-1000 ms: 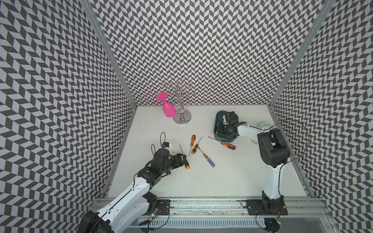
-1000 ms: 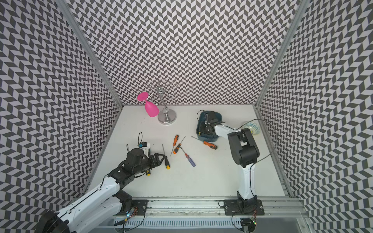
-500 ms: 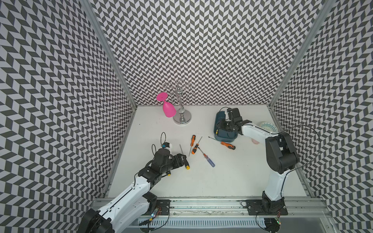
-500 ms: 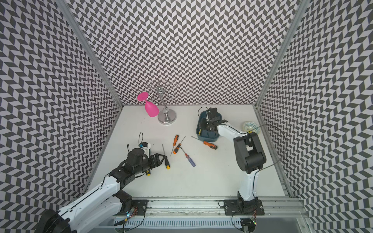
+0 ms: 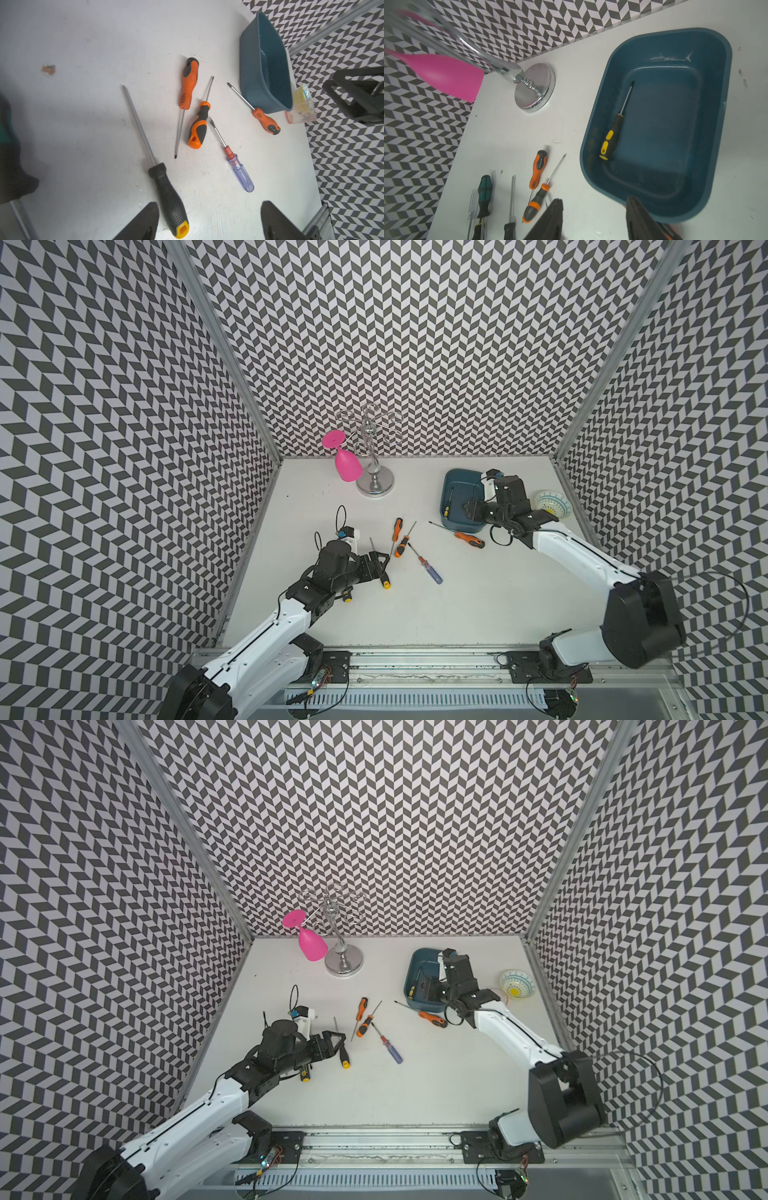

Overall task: Put the screwdriver on the desktop into the storage box
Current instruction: Place the screwdriver in the storage box, then pick up the screwdriver from the center of the board.

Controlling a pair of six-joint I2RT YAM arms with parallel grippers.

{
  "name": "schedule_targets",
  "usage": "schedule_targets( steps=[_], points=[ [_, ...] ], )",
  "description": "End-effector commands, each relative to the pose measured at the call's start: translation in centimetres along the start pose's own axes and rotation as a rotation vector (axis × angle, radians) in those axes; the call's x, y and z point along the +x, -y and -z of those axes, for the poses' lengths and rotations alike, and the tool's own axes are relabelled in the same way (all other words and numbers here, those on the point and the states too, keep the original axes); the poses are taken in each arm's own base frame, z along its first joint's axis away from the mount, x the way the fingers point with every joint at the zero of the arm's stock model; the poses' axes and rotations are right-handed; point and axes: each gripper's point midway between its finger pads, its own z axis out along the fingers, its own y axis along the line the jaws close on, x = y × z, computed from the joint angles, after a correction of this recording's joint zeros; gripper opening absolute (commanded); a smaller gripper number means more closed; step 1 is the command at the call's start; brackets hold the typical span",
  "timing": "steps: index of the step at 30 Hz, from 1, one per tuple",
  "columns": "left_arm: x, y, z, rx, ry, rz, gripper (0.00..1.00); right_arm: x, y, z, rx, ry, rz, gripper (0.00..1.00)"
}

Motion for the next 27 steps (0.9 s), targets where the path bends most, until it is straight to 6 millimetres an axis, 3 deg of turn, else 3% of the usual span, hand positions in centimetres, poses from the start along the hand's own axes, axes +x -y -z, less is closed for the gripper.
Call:
schedule_targets(
  steps=[1,8,14,22,27],
  points=[
    [-1.7,2.9,0.7,0.102,0.050,-0.063,0.80,1.2,-2.0,2.1,-0.109,0.033,0.074,0.53],
    [-1.6,2.7,0.5,0.096,0.047,-0.052,0.79,5.2,-4.1,4.3,-0.190,-0.020,0.153,0.53],
    [-1.0,2.8,0.3,0.101,0.041,-0.046,0.79,7.8,-5.4,4.8,-0.220,-0.064,0.195,0.53],
    [0.3,0.6,-0.3,-0.013,0.003,0.000,0.71,12.2,-7.0,3.1,-0.207,-0.170,0.263,0.50],
    [0.7,-0.5,-0.1,-0.057,0.012,0.024,0.70,15.2,-7.0,1.3,-0.157,-0.256,0.300,0.49]
  ],
)
